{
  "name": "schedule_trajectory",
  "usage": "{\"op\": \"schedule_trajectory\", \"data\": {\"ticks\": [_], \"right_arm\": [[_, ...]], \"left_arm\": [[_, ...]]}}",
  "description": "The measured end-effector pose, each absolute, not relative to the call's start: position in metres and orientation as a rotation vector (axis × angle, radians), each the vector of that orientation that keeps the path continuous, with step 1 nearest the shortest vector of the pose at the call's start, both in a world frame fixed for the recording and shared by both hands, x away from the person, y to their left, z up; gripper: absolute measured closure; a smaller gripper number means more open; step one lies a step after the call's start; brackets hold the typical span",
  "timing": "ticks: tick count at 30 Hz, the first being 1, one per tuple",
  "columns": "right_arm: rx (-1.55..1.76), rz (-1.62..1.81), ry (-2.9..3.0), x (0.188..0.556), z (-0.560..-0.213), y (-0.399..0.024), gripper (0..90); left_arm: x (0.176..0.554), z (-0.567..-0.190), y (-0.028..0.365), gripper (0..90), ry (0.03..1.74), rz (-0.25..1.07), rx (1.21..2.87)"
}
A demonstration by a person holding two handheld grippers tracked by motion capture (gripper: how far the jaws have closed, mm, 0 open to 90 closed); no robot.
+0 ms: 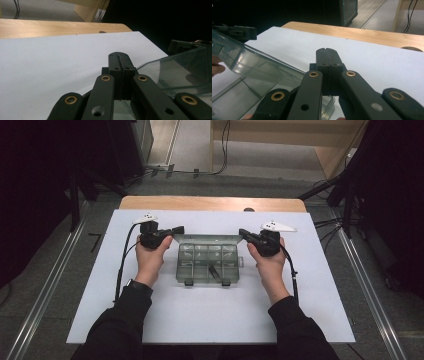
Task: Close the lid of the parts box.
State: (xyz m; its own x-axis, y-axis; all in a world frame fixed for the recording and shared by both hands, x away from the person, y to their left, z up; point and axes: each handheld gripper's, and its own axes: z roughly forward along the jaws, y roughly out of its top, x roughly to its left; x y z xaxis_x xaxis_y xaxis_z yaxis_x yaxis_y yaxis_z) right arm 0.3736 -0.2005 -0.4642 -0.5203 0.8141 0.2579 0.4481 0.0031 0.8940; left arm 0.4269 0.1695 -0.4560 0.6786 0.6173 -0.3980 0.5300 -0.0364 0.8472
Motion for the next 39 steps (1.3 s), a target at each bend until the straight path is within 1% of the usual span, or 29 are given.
{"op": "schedule_trajectory", "data": {"ticks": [11, 14, 30, 39], "right_arm": [[1.23, 1.51, 1.953, 0.351, -0.466, -0.199, 87.5], [1.214, 1.509, 1.956, 0.345, -0.467, -0.198, 87.5], [1.152, 1.51, 1.974, 0.316, -0.475, -0.192, 87.5], [1.149, 1.507, 1.973, 0.304, -0.479, -0.193, 87.5]], "left_arm": [[0.4, -0.452, 0.171, 90.0, 0.885, 0.117, 1.704], [0.392, -0.454, 0.173, 90.0, 0.879, 0.12, 1.703], [0.348, -0.468, 0.178, 90.0, 0.833, 0.218, 1.739], [0.329, -0.473, 0.181, 90.0, 0.811, 0.222, 1.74]]}}
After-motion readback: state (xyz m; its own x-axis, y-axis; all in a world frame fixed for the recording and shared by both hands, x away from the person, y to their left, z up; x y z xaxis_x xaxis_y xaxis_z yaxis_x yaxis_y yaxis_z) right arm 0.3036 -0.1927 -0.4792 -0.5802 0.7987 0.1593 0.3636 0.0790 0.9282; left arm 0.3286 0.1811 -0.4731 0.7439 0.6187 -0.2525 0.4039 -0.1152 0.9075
